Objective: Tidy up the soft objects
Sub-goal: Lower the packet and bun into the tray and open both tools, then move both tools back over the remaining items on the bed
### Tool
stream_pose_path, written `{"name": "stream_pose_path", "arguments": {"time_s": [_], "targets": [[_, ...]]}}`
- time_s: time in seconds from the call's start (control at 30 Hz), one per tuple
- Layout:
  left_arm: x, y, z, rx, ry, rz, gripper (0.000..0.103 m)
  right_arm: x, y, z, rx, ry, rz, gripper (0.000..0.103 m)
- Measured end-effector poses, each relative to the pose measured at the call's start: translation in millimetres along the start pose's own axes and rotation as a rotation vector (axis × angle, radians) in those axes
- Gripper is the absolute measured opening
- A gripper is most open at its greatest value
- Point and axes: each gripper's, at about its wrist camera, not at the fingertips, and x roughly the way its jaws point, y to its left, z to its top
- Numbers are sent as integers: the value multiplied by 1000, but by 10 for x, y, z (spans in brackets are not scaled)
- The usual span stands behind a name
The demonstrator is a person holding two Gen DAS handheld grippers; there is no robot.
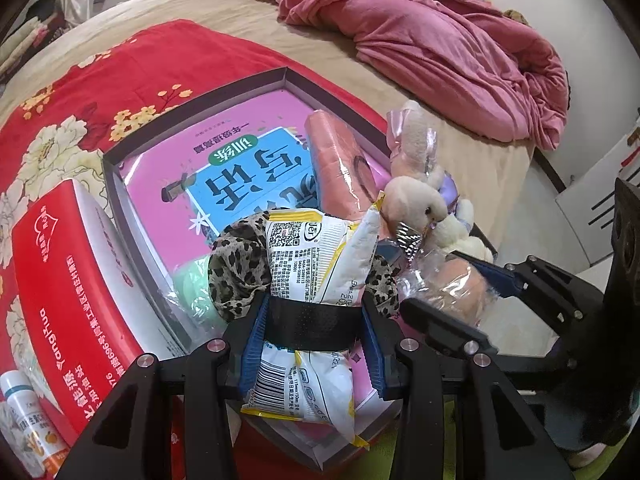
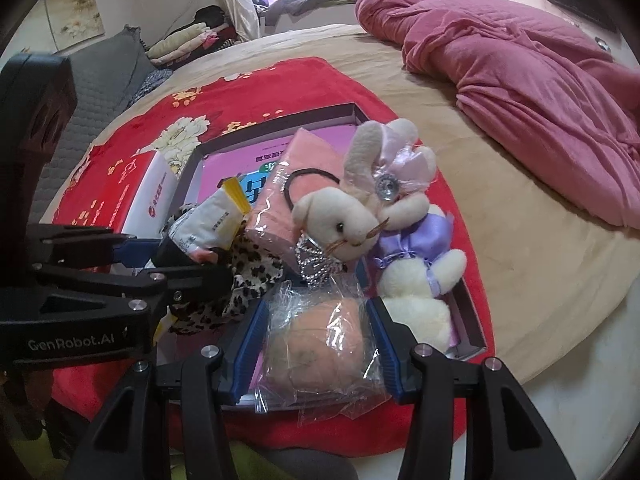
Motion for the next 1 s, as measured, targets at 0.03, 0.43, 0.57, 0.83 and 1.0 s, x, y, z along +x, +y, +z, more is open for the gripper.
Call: {"name": "stream_pose_path", "arguments": {"time_s": [0.03, 0.43, 0.57, 0.83, 1.0], "targets": [[2, 2, 3, -1, 1, 1, 44, 6, 15, -3, -7, 1, -3, 52], [-49, 2, 41, -16, -3, -16, 48, -161, 143, -9, -101, -46, -71, 72], [-131, -18, 73, -8, -23, -20, 59, -313, 61, -19, -86, -58, -113, 72], [-261, 30, 40, -25, -39, -30, 60, -663, -229, 20, 36, -129, -142, 72], [-464, 28, -26, -17, -65, -36, 69, -861, -137, 142, 34, -185, -154, 72]]}}
